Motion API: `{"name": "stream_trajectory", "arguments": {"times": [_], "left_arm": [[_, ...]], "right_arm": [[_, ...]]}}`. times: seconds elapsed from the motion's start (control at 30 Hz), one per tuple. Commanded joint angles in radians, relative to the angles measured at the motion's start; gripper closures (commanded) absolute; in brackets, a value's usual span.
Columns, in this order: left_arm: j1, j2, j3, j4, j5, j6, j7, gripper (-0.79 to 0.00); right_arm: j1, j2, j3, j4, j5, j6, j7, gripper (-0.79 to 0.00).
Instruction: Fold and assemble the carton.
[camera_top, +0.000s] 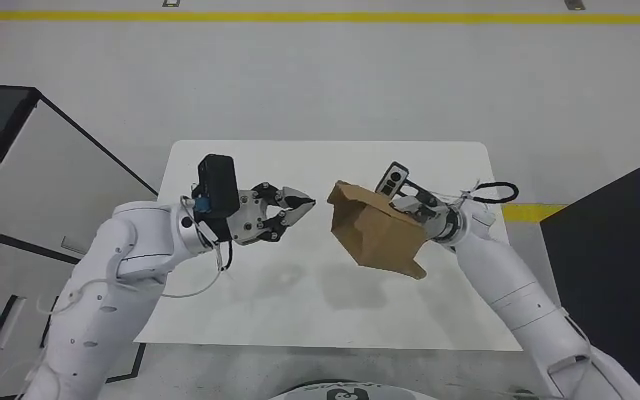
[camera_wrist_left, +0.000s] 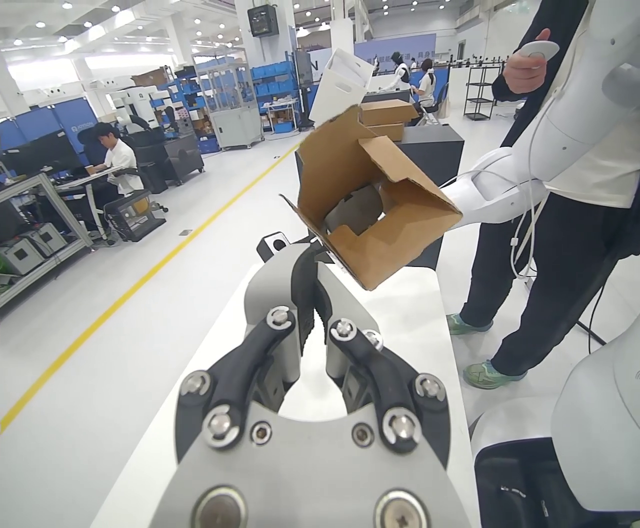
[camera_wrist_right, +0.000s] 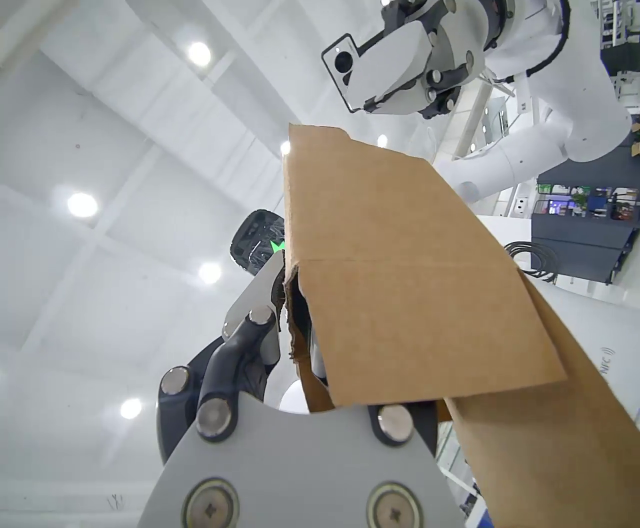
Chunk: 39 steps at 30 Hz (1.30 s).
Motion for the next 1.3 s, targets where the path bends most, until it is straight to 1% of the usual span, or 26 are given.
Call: {"name": "stream_trajectory", "arguments": {"times": [0.0, 0.13, 0.3, 0.4, 0.7, 0.93, 1.27], "left_arm": [[-0.009, -0.002, 0.008, 0.004, 0.018, 0.011, 0.001, 0.0], [-0.028, -0.006, 0.033, 0.015, 0.047, 0.023, 0.004, 0.0], [-0.063, -0.014, 0.085, 0.014, 0.04, 0.0, 0.018, 0.0], [-0.074, -0.016, 0.101, 0.011, 0.041, -0.004, 0.012, 0.0], [-0.073, -0.018, 0.122, 0.009, 0.051, -0.009, 0.0, 0.0], [-0.07, -0.018, 0.128, -0.011, 0.07, -0.009, -0.01, 0.0], [-0.08, -0.023, 0.165, -0.013, 0.081, -0.007, -0.023, 0.0]], "right_arm": [[0.002, 0.005, -0.014, -0.009, 0.001, 0.0, 0.0, 0.0], [0.0, 0.013, -0.026, -0.018, 0.006, 0.0, 0.0, 0.0], [-0.006, 0.018, -0.036, -0.008, 0.006, -0.005, 0.0, 0.0], [-0.008, 0.017, -0.041, 0.004, 0.014, -0.015, 0.0, 0.0], [0.001, 0.006, -0.058, 0.036, 0.038, -0.039, 0.0, 0.0], [0.008, 0.0, -0.066, 0.045, 0.032, -0.046, 0.0, 0.0], [0.009, -0.005, -0.067, 0.044, 0.02, -0.061, 0.0, 0.0]]}}
